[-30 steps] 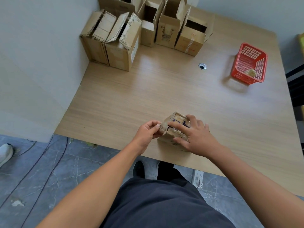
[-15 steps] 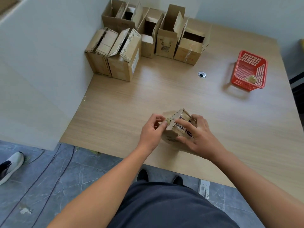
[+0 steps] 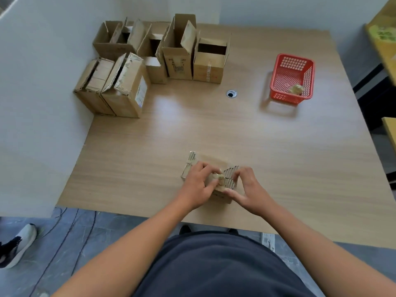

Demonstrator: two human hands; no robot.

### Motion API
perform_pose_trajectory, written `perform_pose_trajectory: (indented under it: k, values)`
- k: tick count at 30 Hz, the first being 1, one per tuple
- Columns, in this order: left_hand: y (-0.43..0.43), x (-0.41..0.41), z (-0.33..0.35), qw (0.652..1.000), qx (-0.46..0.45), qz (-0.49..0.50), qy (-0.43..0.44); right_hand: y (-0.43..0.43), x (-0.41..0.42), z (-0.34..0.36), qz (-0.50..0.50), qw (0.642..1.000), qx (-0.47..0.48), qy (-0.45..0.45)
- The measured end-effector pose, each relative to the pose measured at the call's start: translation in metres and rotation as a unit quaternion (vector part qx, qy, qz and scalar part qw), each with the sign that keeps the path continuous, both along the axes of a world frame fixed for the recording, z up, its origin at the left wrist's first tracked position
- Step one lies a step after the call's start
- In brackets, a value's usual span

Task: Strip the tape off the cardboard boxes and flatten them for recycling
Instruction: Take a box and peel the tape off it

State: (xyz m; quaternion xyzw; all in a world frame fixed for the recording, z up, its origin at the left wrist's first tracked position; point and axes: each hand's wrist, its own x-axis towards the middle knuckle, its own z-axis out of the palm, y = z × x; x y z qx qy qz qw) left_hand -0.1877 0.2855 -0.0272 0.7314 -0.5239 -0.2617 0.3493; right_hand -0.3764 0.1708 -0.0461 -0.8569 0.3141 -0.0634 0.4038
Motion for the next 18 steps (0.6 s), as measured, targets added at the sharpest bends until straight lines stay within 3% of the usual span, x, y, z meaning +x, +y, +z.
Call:
perform_pose_trajectory:
  k: [3,9,15,18]
  values:
    - [-0.005,-0.017,0.0,0.998,0.038,-0.008,-0.046,-0.004,-0.01,-0.014,-0.003,1.0,0.018,0.0]
    - [-0.008,-0.029,0.002,0.994,0.016,0.028,-0.109,-0.018,-0.01,-0.02,0.022,0.998,0.052,-0.041]
    - [0.004,-0.009,0.001,0.975,-0.059,-0.09,-0.193,-0.026,-0.02,-0.03,0.055,0.997,0.04,-0.027]
    - [0.002,-0.009,0.007,0.973,-0.051,-0.109,-0.198,-0.029,-0.02,-0.031,0.062,0.997,0.038,-0.02]
